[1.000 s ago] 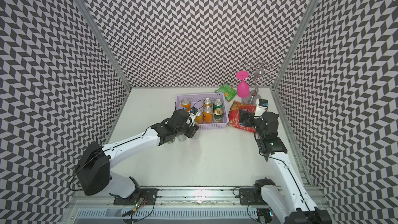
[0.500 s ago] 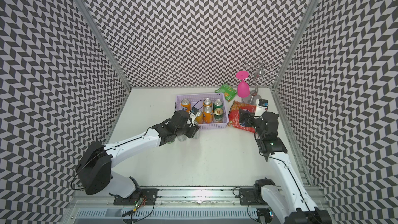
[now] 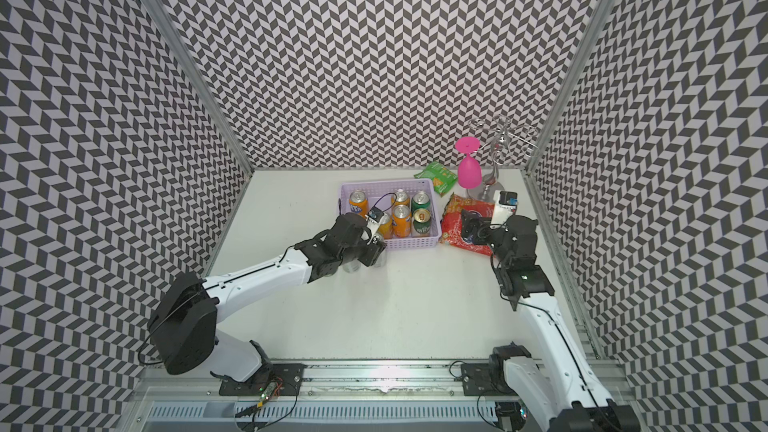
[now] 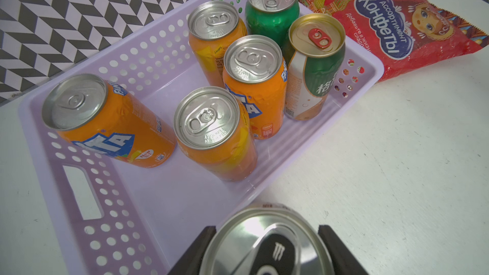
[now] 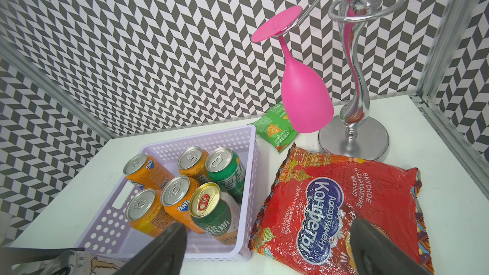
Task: Take out the drinks from the basket
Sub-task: Place the drink at the center of the board.
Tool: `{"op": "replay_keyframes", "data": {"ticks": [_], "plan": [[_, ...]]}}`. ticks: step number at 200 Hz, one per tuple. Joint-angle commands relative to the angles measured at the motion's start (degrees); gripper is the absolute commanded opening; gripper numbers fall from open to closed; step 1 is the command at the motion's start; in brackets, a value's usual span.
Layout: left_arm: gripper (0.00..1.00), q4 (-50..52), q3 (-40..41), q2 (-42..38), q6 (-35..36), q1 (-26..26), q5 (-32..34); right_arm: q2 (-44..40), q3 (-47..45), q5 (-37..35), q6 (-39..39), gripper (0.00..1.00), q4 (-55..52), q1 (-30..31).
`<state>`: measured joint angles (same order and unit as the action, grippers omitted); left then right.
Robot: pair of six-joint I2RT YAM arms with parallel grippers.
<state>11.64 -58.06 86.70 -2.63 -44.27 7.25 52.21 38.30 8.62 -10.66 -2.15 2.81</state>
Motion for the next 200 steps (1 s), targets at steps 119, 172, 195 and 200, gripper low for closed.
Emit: {"op": "replay_keyframes", "data": {"ticks": [119, 172, 195, 200], "plan": [[0.80, 1.7, -4.2, -4.4, 1.1, -0.2, 0.3, 1.0, 1.0, 3.2, 1.7, 1.00, 2.2, -0.3], [0.87, 2.5, -4.7, -10.9, 1.8, 2.2, -1.6, 3.8, 1.6, 9.8, 3.4, 1.00, 2.8, -0.1], [0.88, 1.7, -3.3, -14.1, 0.8, 4.1, -1.2, 5.6, 2.0, 9.8, 3.0, 1.00, 3.2, 1.1], [0.89, 1.3, -2.7, -15.0, 0.4, 4.5, -1.2, 6.1, 2.3, 9.5, 3.1, 1.00, 3.3, 1.6]]}}
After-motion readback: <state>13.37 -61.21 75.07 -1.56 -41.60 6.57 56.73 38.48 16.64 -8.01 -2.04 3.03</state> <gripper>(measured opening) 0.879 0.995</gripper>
